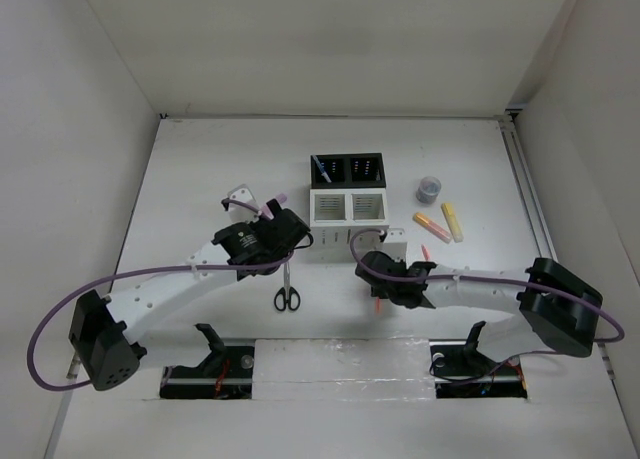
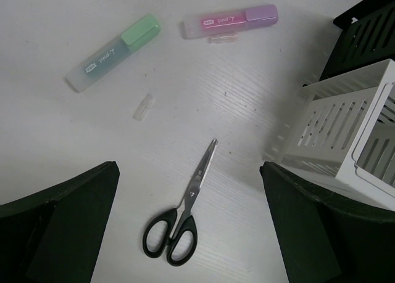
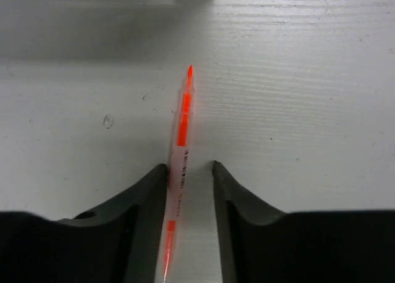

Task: Sort the stationery into containers
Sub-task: Pick up the pen from the center of the board.

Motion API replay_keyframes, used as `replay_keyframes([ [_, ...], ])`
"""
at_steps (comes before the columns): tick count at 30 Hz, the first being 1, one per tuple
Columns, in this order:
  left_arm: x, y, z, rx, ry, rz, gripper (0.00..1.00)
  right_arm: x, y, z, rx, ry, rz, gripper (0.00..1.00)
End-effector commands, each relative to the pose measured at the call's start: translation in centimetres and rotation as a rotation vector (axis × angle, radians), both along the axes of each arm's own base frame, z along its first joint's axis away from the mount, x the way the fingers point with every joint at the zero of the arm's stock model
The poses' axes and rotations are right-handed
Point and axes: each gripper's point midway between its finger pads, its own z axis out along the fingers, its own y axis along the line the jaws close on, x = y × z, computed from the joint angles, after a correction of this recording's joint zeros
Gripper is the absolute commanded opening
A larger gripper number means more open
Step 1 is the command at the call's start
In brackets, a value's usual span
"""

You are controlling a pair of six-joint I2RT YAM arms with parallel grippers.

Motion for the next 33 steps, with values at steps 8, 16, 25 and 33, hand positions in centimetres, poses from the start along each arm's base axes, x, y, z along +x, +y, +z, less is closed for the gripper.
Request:
replay_keyframes([
  [8, 0.0, 1.7, 1.3, -0.017, -0.077, 0.076, 1.0, -3.4, 1.8, -1.7, 0.048, 0.074, 0.009, 0.12],
  [16, 0.4, 0.2, -0.8, -0.027, -0.026, 0.041, 1.0, -4.5, 3.0, -0.4, 0.084, 0.06, 0.05, 0.0],
  [25, 3.9, 4.6, -3.9, -0.043, 0.066, 0.098, 0.94, -5.3, 3.2, 5.0, 0.127, -0.063, 0.107, 0.0],
  [33, 5.9, 4.4, -7.7, -0.064, 0.17, 0.042, 0.93, -5.3, 4.0, 6.1, 0.203, -0.12, 0.199, 0.0],
])
